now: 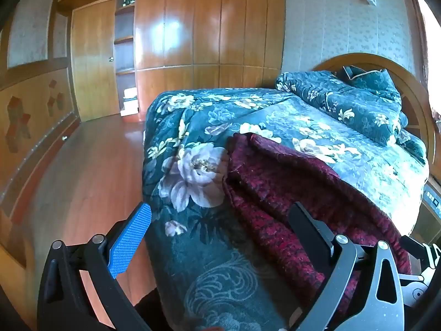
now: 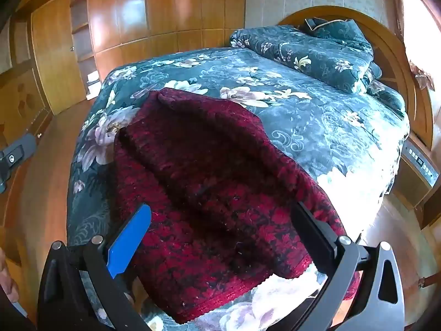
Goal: Fold small clothes
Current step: 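Approach the dark red top on the bed with both tools open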
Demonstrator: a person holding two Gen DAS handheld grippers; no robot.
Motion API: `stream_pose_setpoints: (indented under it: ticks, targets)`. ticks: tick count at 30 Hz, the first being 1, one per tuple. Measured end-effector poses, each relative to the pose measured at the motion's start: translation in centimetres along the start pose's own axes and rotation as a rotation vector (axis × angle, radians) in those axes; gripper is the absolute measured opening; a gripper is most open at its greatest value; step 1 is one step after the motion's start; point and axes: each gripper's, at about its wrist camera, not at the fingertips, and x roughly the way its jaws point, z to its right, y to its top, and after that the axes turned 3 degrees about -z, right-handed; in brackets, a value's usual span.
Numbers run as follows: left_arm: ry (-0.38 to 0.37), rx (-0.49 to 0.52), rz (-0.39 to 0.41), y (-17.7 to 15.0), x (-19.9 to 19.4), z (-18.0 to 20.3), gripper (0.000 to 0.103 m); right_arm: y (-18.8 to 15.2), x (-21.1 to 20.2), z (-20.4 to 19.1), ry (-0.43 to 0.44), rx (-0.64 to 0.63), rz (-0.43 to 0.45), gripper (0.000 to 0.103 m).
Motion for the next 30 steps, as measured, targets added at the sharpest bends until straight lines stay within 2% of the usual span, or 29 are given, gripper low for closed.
stream_pose_setpoints:
  ticks: [30]
  targets:
    - [-0.026, 0.044, -0.037, -1.0, 0.7, 1.3, 0.099, -0.2, -0.8, 1.6, 0.007, 0.035, 0.019, 0.101]
